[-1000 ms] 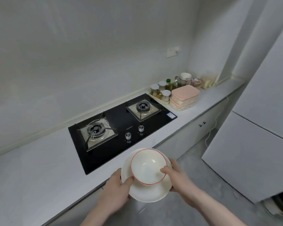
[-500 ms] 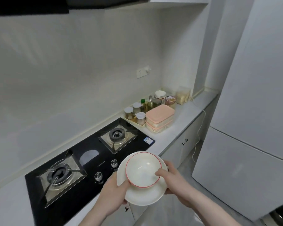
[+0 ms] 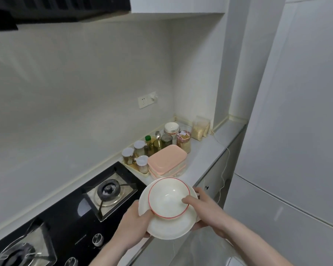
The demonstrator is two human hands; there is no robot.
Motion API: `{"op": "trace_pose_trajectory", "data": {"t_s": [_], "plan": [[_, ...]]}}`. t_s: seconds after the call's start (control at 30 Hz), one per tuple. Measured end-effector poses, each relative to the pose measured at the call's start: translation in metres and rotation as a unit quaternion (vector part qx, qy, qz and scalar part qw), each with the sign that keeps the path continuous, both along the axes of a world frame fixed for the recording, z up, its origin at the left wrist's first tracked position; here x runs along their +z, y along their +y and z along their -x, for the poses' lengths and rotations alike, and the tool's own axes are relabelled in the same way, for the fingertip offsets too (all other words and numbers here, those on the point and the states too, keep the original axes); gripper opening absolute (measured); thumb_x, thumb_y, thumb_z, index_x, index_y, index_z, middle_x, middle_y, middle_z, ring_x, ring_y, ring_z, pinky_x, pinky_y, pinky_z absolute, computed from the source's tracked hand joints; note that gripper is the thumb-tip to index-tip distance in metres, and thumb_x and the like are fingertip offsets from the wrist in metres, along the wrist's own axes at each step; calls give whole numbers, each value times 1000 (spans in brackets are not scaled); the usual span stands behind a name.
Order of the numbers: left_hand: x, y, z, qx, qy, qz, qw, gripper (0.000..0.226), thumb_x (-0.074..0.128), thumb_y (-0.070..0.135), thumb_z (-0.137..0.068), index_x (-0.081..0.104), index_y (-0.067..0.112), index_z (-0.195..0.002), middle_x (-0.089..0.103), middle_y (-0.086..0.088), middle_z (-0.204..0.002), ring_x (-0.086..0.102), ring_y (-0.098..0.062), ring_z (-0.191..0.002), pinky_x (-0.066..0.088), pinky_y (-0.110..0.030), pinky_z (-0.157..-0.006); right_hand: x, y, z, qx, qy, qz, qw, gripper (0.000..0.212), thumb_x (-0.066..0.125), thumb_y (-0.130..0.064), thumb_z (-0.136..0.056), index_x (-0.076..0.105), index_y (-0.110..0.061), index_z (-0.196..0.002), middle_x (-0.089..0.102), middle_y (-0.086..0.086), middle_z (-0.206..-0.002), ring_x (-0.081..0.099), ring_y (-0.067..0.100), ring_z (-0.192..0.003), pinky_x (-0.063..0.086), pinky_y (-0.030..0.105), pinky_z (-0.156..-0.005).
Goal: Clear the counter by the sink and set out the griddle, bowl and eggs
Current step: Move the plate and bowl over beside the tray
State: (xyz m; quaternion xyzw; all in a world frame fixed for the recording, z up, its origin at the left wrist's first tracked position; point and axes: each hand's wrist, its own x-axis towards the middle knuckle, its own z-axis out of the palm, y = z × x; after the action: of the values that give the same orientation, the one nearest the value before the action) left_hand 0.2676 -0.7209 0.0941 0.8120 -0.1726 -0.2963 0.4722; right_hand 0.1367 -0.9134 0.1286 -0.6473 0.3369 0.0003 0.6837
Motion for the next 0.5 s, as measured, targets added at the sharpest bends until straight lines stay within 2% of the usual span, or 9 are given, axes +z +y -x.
{"op": "trace_pose_trajectory", "data": {"t_s": [0.17, 0.27, 0.4, 0.5], "plan": [[0, -56, -31, -26, -14, 0, 1000, 33, 63, 45, -80, 62, 30, -110, 68, 4, -108, 71, -21, -92, 63, -34, -66, -7, -48, -21, -24, 7, 2, 1000, 39, 63, -33, -93, 52, -25, -129, 64, -3, -117, 71, 19, -97, 63, 40, -65], [2, -85, -52, -41, -25, 2, 999, 27, 65, 46, -86, 59, 35, -111, 66, 6, -110, 70, -19, -94, 64, -36, -66, -11, -73, -38, -36, 13, 3, 999, 33, 63, -30, -92, 58, -23, -124, 68, 1, -113, 73, 21, -94, 64, 43, -65], [-3, -124, -83, -58, -39, 7, 998, 37, 63, 52, -81, 58, 41, -116, 70, 7, -106, 71, -21, -91, 65, -43, -64, -18, -107, -63, -47, 29, 9, 998, 38, 63, -29, -89, 58, -17, -124, 67, 6, -113, 73, 24, -92, 63, 43, -64], [-9, -151, -103, -72, -51, -7, 996, 35, 64, 52, -88, 55, 39, -119, 68, 7, -110, 70, -21, -93, 64, -48, -64, -21, -130, -77, -53, 38, 5, 998, 36, 63, -25, -87, 57, -16, -121, 67, 8, -111, 75, 25, -89, 64, 47, -66]]}}
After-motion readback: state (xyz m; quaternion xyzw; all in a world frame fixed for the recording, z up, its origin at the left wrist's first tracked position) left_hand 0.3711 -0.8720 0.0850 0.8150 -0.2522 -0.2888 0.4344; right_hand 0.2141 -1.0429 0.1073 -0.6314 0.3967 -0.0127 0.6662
